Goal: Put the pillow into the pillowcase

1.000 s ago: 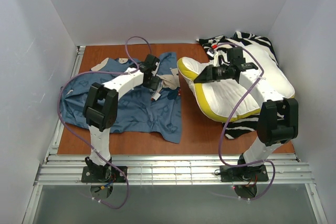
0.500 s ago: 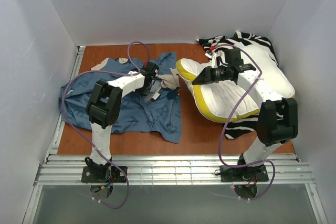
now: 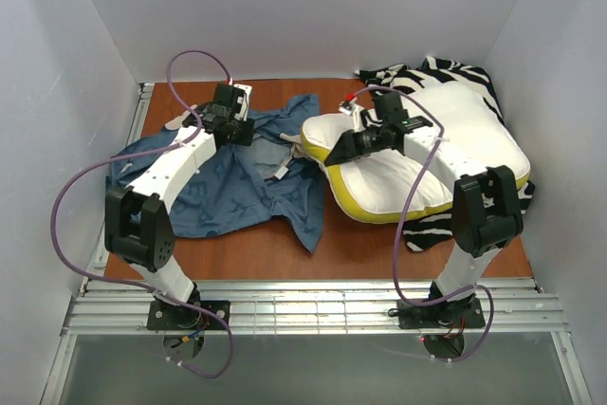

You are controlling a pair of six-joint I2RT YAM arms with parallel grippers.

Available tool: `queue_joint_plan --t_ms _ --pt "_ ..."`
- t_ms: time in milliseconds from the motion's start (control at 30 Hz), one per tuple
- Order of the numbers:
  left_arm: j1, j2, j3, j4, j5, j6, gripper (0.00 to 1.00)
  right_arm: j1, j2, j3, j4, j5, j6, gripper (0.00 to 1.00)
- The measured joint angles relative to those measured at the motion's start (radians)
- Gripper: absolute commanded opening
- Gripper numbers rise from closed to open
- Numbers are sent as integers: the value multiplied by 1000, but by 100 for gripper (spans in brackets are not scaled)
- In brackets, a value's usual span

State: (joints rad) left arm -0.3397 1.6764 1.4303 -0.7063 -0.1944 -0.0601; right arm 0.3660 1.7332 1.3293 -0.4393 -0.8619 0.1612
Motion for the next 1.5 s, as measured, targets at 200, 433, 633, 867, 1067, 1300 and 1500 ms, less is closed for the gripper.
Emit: queue_joint_plan --t_ms 200,433,633,867,1067,1300,1500 --pt "-1 -94 -63 32 164 21 0 208 132 101 -40 43 -80 1" --pt "-1 -146 -205 24 309 82 0 333 318 259 -94 71 -125 1" --pt "-1 -253 -255 23 416 124 0 343 445 391 -112 103 -133 1" --pt "-1 -311 -285 -4 492 155 0 323 517 587 -132 145 -119 1" --pt "-1 -311 -294 -43 534 193 3 298 525 674 -58 152 -75 1" --pt "-1 -311 -317 -53 579 229 39 301 548 538 139 262 2 1" --pt "2 -355 -412 -41 622 346 57 295 610 539 244 277 76 1"
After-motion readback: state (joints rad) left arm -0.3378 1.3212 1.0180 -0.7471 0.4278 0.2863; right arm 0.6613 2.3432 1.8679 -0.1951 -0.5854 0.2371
